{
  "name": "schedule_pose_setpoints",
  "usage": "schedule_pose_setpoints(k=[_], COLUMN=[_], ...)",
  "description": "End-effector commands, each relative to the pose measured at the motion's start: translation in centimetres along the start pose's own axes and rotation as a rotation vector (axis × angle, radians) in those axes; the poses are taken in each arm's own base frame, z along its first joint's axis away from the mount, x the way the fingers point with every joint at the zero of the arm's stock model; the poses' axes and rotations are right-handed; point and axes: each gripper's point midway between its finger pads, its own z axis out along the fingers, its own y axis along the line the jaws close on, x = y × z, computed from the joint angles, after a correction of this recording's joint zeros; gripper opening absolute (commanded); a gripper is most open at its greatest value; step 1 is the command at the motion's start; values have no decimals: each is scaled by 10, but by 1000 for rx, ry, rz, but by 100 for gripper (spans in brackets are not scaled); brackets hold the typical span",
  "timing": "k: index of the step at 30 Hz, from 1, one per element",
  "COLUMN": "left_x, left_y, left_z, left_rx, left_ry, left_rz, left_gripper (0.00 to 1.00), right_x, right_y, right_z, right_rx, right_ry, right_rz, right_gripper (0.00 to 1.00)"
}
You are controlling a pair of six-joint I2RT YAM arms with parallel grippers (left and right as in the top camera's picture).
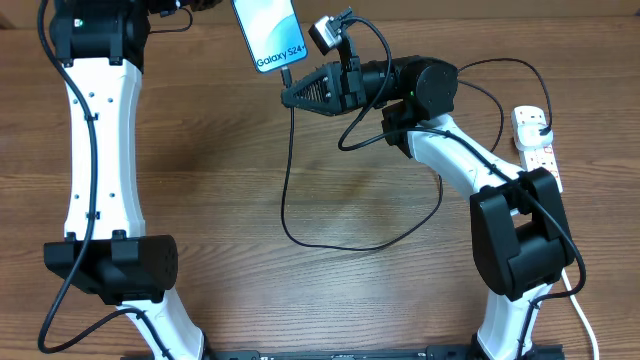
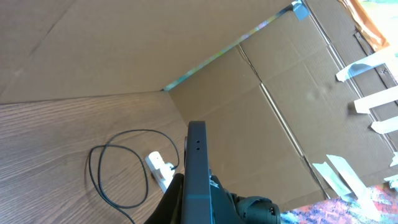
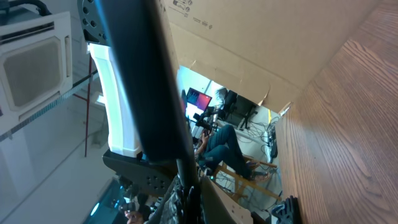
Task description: Plug charger to phone and switch on socket
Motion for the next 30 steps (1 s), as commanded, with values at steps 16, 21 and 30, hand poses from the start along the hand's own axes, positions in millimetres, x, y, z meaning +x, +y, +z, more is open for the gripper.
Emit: schedule_pose_setpoints(k=[16, 21, 30], left_x=[29, 29, 26], left_y=[-47, -47, -44], left_z=[0, 0, 0], left_rx=[195, 196, 182], left_ry=[139, 140, 129], left_rz=[125, 124, 125], left_gripper=[4, 4, 4], right_x=[-15, -15, -15], right_y=[8, 8, 8], right_z=[-7, -7, -7], right_rx=[-13, -13, -13], right_ry=[-67, -67, -67], right_rz=[-29, -33, -32], right_gripper=[4, 4, 19])
